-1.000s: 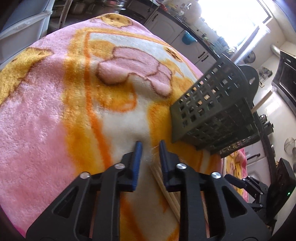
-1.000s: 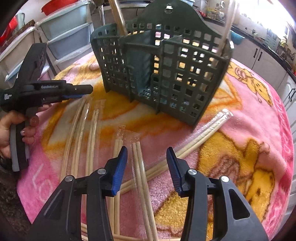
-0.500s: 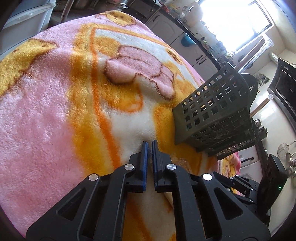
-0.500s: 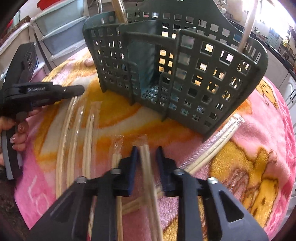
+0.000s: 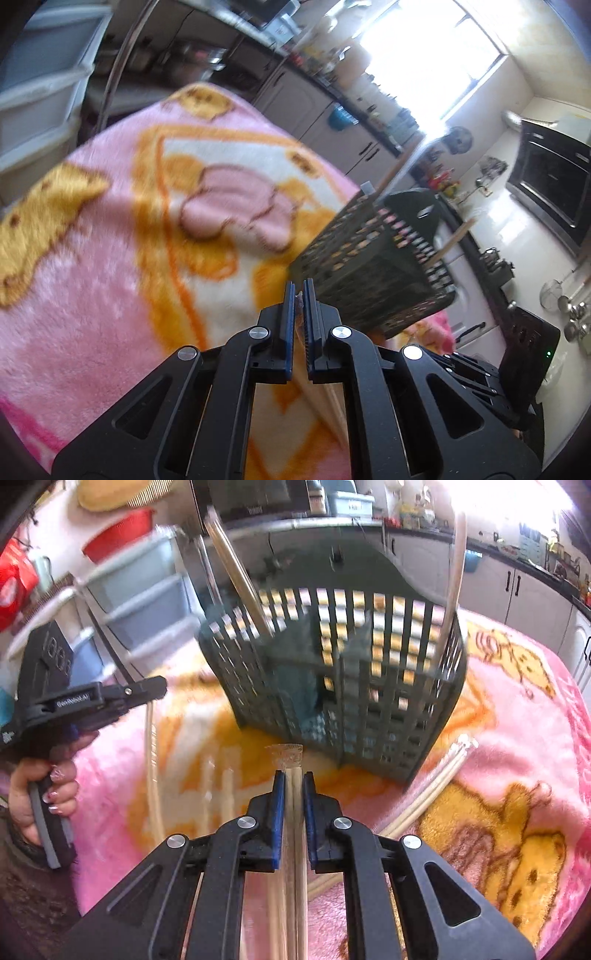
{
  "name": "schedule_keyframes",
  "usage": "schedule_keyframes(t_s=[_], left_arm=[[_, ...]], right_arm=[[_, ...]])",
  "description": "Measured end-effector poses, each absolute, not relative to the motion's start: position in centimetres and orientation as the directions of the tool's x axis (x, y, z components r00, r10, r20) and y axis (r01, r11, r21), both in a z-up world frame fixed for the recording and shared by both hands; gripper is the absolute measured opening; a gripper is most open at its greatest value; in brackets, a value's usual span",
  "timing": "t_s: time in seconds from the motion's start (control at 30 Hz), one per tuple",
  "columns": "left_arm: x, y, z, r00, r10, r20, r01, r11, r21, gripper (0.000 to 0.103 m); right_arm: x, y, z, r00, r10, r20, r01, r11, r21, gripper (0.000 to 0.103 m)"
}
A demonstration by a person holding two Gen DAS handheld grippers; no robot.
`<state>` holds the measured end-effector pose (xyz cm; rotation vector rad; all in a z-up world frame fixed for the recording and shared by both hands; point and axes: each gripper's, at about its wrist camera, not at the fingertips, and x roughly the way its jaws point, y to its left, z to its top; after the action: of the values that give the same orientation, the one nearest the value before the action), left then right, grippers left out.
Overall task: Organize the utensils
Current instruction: 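Lift both held chopsticks and lower them into the green caddy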
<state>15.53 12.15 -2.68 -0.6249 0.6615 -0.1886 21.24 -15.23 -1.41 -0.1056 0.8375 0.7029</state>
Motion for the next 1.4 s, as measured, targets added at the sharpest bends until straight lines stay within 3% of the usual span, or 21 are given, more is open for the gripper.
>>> schedule_keyframes(t_s=[0.27,0.6,1.4], left_arm=[[14.7,9.7,2.7,0.814,-0.403,-0.419,0.112,0.816,-0.567,0.002],[14.2,6.7,5.9,0.806,-0.471,-0.359,0.236,0.811,-0.536,0.001],[14.6,2.7,13.0,0.810,-0.545,-0.215,0.411,0.790,-0.454,0.001]], right_arm=[[18.8,-17.1,3.3,0.543,0.591,-0.596,-0.627,0.758,0.181,0.008],[16.5,-19.3,5.8,0.606,0.623,-0.495,-0.607,0.764,0.218,0.005],[15.5,-24.5,9.5,0.776,0.553,-0.303,-0.496,0.832,0.246,0.005]])
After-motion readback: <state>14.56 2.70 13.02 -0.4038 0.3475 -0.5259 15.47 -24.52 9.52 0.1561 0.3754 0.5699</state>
